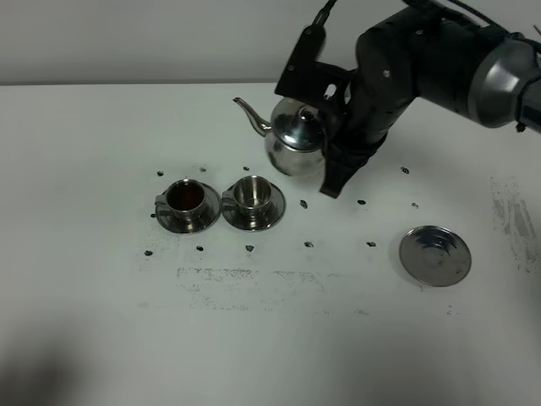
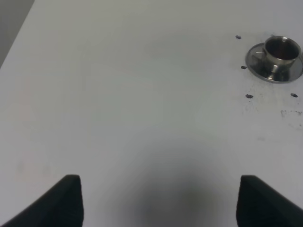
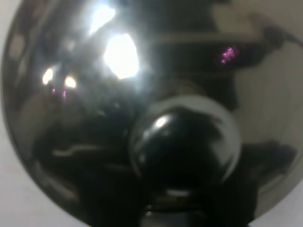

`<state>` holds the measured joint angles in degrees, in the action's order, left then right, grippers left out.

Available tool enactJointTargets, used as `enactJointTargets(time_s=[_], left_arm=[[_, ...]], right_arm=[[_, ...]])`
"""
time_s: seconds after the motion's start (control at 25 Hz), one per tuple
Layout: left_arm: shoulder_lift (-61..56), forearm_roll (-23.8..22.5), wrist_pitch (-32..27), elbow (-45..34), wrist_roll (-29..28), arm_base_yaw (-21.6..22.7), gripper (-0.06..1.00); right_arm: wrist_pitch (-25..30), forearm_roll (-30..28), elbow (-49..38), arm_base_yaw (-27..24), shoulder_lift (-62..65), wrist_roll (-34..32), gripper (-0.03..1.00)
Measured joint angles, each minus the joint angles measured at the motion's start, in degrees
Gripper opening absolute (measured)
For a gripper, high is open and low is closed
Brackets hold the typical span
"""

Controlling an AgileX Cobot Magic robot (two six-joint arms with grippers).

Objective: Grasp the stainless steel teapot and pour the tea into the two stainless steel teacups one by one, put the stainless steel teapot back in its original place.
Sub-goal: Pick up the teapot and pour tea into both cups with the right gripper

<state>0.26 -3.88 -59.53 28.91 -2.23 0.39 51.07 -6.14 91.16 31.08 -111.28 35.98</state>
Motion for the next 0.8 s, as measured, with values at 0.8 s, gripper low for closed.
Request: enactJointTargets(time_s=[0.8], left_arm=[[0.00,0.00,0.00,0.00,0.00,0.00,0.65]], right_arm=[[2.74,-1.63,21.34,-5.70,-16.22,56.92,0.20]])
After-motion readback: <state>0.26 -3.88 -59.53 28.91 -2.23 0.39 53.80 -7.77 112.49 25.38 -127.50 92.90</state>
